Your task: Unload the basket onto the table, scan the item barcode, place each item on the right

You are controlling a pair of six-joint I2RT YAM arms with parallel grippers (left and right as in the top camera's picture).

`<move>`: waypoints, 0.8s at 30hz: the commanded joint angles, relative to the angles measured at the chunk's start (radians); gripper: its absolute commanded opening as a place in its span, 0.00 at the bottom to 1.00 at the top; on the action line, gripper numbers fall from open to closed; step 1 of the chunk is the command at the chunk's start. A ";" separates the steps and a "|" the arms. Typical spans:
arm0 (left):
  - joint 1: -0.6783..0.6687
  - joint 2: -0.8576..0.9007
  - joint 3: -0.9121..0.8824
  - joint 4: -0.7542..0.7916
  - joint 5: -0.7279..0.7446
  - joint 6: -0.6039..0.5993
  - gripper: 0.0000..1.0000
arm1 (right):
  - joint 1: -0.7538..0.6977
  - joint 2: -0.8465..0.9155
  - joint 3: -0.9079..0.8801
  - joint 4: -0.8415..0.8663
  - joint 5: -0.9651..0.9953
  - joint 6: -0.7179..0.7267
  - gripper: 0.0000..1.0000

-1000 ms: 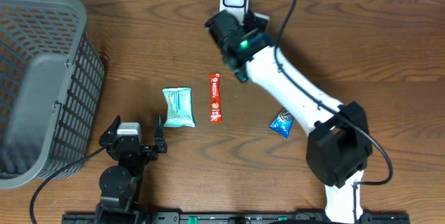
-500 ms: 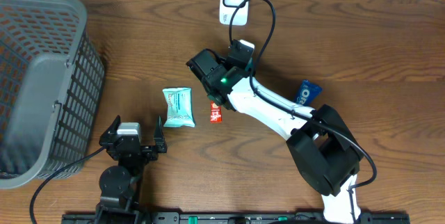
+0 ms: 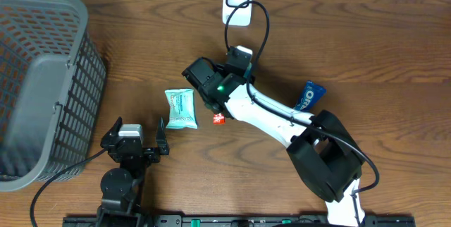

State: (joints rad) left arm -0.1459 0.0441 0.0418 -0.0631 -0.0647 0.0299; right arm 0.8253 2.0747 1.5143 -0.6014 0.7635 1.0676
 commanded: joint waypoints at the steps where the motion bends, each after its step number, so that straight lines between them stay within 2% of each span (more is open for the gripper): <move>1: 0.001 0.000 -0.032 -0.013 0.002 -0.001 0.98 | 0.010 -0.029 -0.005 0.034 0.097 0.016 0.59; 9: 0.001 0.000 -0.032 -0.013 0.002 -0.001 0.98 | 0.001 -0.029 -0.005 0.127 0.188 0.016 0.56; 24: 0.001 0.000 -0.032 -0.013 0.002 -0.001 0.98 | -0.013 -0.027 -0.013 0.192 0.207 0.009 0.55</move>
State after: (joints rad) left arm -0.1459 0.0441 0.0418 -0.0631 -0.0647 0.0299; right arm 0.8230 2.0747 1.5024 -0.4225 0.8875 1.0687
